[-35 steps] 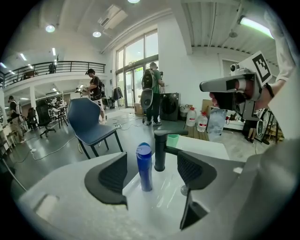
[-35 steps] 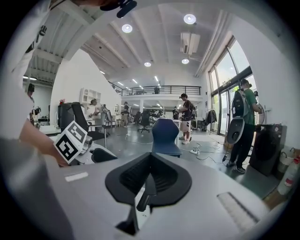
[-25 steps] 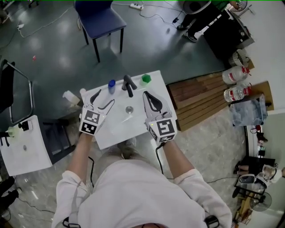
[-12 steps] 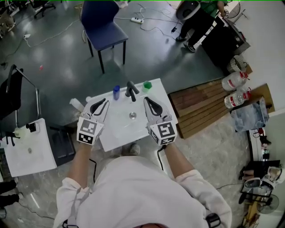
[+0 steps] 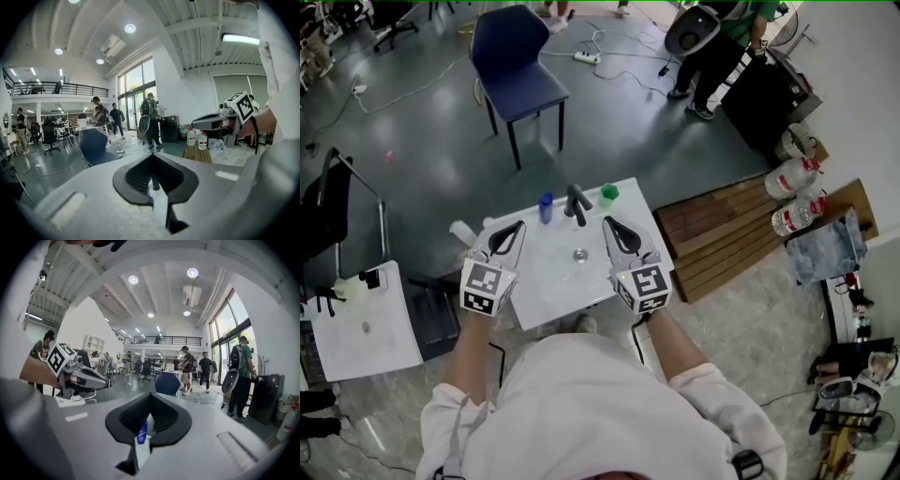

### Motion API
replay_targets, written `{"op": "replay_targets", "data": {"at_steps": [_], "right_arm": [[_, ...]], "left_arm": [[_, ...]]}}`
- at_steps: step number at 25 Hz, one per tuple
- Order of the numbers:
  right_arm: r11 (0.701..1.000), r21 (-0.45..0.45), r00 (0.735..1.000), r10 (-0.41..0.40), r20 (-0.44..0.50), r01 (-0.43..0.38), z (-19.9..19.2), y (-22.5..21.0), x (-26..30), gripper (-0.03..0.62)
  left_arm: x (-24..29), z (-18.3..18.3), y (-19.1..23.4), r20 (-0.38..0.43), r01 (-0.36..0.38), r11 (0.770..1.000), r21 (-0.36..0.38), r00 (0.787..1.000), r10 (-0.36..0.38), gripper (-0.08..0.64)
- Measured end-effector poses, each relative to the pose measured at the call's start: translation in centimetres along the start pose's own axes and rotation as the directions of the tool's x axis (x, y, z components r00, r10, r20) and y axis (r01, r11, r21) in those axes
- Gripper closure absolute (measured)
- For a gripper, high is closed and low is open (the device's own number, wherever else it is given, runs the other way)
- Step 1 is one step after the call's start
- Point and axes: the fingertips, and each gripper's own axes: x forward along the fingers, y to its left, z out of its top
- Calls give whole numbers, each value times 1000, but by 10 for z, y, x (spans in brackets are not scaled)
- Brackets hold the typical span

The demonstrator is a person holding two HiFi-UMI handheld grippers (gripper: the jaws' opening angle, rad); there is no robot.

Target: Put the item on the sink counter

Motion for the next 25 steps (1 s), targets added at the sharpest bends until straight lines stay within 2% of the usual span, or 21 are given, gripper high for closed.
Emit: {"op": "replay_targets", "data": {"at_steps": [25], "right_arm": [[1000,0,1000,7,19,-7,4,-12,4,589]], "left_arm": [[14,-1,-1,-22,8,1000,12,1000,-8,554]]}}
